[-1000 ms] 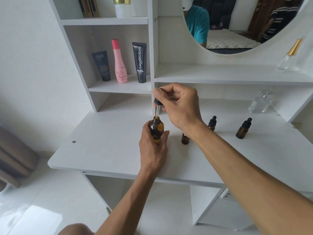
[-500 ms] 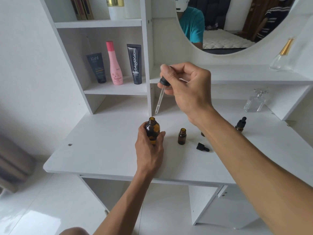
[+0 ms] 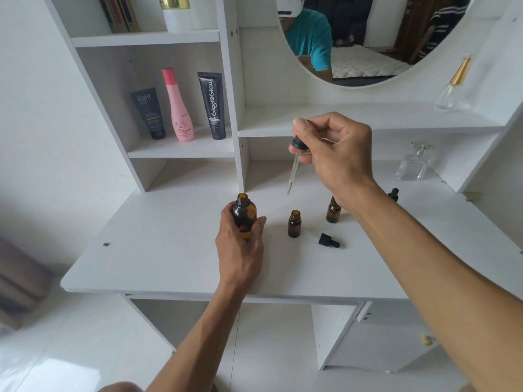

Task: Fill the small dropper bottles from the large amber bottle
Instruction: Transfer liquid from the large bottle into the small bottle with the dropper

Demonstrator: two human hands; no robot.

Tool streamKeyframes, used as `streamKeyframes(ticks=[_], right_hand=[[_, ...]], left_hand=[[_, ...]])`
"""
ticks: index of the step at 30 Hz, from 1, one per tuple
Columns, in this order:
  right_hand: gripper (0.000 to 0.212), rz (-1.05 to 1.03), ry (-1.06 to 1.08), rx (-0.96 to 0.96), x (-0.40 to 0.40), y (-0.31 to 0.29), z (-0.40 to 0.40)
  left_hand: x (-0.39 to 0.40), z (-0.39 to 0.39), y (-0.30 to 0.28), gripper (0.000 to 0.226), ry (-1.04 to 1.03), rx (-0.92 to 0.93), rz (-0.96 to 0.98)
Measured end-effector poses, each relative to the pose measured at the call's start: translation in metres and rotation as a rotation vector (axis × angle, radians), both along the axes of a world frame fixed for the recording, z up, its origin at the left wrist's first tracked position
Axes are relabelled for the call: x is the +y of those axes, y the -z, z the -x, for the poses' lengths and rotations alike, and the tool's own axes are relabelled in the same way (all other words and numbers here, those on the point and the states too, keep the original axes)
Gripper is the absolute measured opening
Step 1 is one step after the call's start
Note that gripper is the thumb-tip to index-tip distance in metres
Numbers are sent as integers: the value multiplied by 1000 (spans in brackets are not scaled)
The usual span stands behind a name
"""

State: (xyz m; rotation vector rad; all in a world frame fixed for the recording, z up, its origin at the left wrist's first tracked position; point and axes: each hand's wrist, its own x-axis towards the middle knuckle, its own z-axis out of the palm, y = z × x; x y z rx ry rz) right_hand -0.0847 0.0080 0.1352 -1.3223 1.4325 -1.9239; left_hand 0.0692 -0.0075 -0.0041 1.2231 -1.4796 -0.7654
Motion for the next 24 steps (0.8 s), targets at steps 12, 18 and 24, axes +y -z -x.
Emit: streamKeyframes(ticks=[12,18,24], right_hand=[[20,-76,35,-6,4,29,14],[19,-88,41,2,2,34,15],[18,-110,37,24,0,40,13]], left_hand=[[-1,0,2,43,-6,-16,11],[-1,0,2,43,-7,-19,12],[0,0,1,41,-5,-16,27]])
